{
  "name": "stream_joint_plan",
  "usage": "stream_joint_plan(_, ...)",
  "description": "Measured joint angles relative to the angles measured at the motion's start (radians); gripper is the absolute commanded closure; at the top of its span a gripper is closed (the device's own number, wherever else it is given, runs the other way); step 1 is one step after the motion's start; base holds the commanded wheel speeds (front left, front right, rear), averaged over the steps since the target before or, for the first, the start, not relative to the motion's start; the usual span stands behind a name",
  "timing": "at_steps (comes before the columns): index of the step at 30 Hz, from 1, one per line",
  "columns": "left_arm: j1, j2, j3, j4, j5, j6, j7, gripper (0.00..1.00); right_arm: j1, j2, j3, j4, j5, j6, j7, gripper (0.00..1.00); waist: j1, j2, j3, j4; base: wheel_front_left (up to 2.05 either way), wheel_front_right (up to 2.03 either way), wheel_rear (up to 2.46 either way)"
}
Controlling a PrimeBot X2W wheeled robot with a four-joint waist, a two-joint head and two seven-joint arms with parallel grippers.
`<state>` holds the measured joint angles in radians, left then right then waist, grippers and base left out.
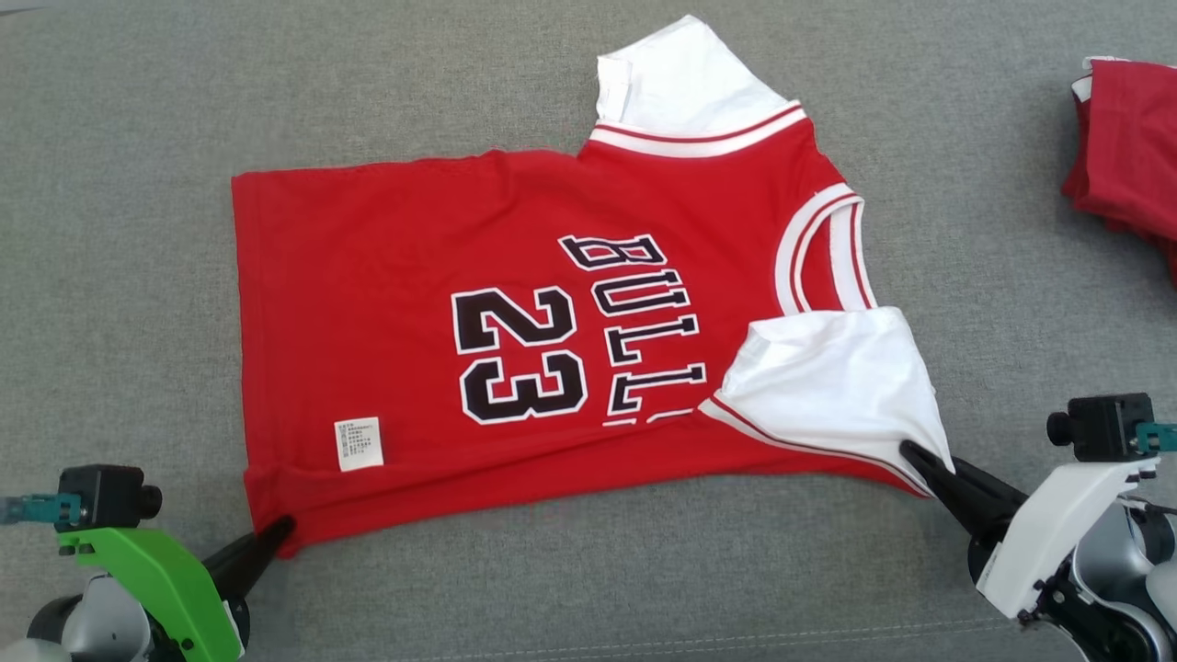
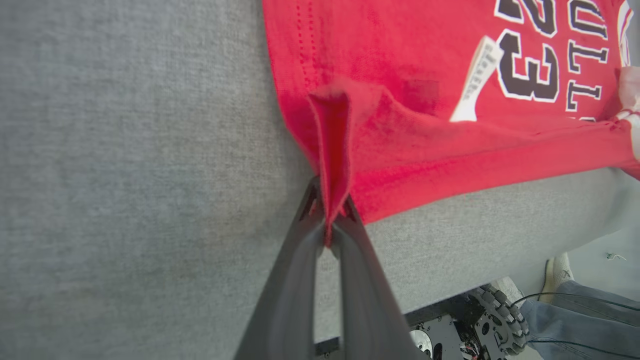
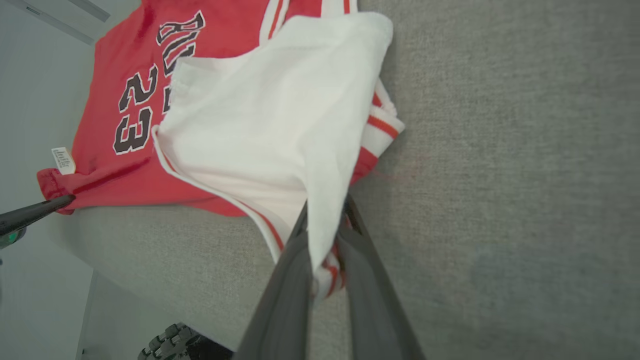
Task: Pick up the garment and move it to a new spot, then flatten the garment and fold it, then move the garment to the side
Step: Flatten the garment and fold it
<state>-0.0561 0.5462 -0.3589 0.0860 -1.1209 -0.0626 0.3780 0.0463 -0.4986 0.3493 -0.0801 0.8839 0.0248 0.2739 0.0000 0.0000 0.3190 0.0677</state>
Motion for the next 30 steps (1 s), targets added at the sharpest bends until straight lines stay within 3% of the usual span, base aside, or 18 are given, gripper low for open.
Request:
stream_joint_plan(8, 0.106, 0.013, 0.015, -0.078, -0.029, 0.0, -0.001, 1.0, 0.148, -0.036, -0.025, -0.058, 0.045, -0.028, 0.026, 1.0, 0.0, 0.0, -0.009, 0.001, 0.0, 0.0, 0.0)
stream_joint_plan(21, 0.184, 0.059, 0.063, -0.201, -0.051, 0.027, -0.009, 1.0, 0.208, -0.085, -0.056, -0.168, 0.055, -0.053, 0.039, 1.0, 0.0, 0.0, -0.009, -0.002, 0.0, 0.0, 0.0)
stream_joint_plan(22, 0.184, 0.059, 0.061, -0.205, -0.051, 0.028, -0.009, 1.0, 0.206, -0.087, -0.053, -0.173, 0.05, -0.053, 0.045, 0.85, 0.0, 0.0, -0.008, -0.002, 0.0, 0.0, 0.0)
stream_joint_plan(24, 0.184, 0.059, 0.052, -0.213, -0.051, 0.031, 0.002, 1.0, 0.203, -0.088, -0.047, -0.178, 0.046, -0.054, 0.054, 0.64, 0.0, 0.0, -0.007, -0.002, 0.0, 0.0, 0.0)
stream_joint_plan(25, 0.184, 0.059, 0.048, -0.217, -0.051, 0.032, 0.004, 1.0, 0.2, -0.088, -0.045, -0.181, 0.044, -0.055, 0.054, 0.42, 0.0, 0.0, -0.006, -0.002, 0.0, 0.0, 0.0)
stream_joint_plan(26, 0.184, 0.058, 0.048, -0.221, -0.051, 0.035, 0.004, 0.91, 0.198, -0.089, -0.044, -0.184, 0.041, -0.057, 0.057, 0.0, 0.0, 0.0, -0.006, -0.003, 0.0, 0.0, 0.0)
stream_joint_plan(27, 0.183, 0.058, 0.046, -0.224, -0.051, 0.036, 0.004, 0.78, 0.196, -0.091, -0.041, -0.185, 0.04, -0.062, 0.065, 0.0, 0.0, 0.0, -0.006, -0.003, 0.0, 0.0, 0.0)
stream_joint_plan(28, 0.183, 0.058, 0.042, -0.224, -0.051, 0.036, 0.006, 0.55, 0.196, -0.092, -0.039, -0.184, 0.038, -0.062, 0.067, 0.0, 0.0, 0.0, -0.007, -0.003, 0.0, 0.0, 0.0)
stream_joint_plan(29, 0.183, 0.057, 0.04, -0.224, -0.05, 0.037, 0.008, 0.0, 0.196, -0.094, -0.039, -0.184, 0.034, -0.066, 0.067, 0.0, 0.0, 0.0, -0.009, -0.003, 0.0, 0.0, 0.0)
stream_joint_plan(30, 0.183, 0.056, 0.04, -0.225, -0.046, 0.04, 0.008, 0.0, 0.196, -0.097, -0.039, -0.185, 0.027, -0.072, 0.068, 0.0, 0.0, 0.0, -0.012, -0.003, 0.0, 0.0, 0.0)
